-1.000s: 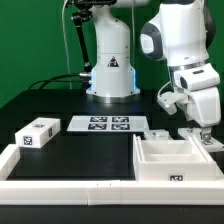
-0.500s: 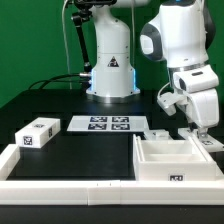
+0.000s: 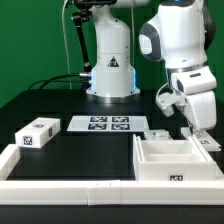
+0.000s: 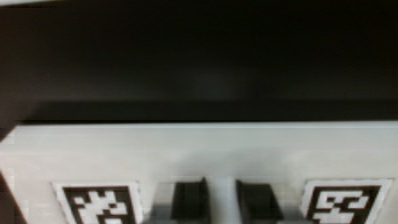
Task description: Assemble cabinet
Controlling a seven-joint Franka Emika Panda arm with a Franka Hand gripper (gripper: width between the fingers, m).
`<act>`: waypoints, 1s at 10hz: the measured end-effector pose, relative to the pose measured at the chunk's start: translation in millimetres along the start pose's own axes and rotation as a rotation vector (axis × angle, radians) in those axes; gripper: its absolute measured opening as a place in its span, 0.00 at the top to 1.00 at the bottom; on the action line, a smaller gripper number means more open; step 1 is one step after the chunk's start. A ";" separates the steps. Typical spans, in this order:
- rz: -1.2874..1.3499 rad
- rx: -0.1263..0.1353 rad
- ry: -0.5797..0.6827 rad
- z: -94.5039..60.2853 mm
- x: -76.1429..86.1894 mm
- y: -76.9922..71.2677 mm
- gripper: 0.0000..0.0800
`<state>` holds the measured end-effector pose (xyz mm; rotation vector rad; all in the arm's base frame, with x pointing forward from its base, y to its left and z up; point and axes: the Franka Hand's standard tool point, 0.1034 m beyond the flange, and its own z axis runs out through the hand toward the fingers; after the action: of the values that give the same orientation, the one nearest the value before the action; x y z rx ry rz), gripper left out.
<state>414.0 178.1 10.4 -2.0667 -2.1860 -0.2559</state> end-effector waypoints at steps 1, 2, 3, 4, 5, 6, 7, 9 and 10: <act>0.000 0.000 0.000 0.0 0.0 0.0 0.91; 0.002 -0.001 0.000 -0.3 -0.5 0.3 0.91; 0.021 -0.017 -0.002 -5.5 -5.1 0.1 0.91; 0.049 -0.038 -0.012 -15.5 -13.1 -4.9 0.91; 0.068 -0.049 -0.030 -28.0 -25.4 -6.4 0.91; 0.087 -0.057 -0.048 -41.0 -38.7 -2.9 0.91; 0.104 -0.074 -0.059 -51.0 -49.0 1.3 0.91; 0.132 -0.074 -0.077 -61.5 -68.5 6.6 0.91; 0.138 -0.071 -0.074 -58.9 -65.7 4.7 0.91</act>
Offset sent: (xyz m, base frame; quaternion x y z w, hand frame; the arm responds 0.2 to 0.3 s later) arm -0.0195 -0.0288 0.0286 -0.0587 -0.0118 0.0645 0.9961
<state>420.9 102.0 54.8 -2.2878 -2.0909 -0.2502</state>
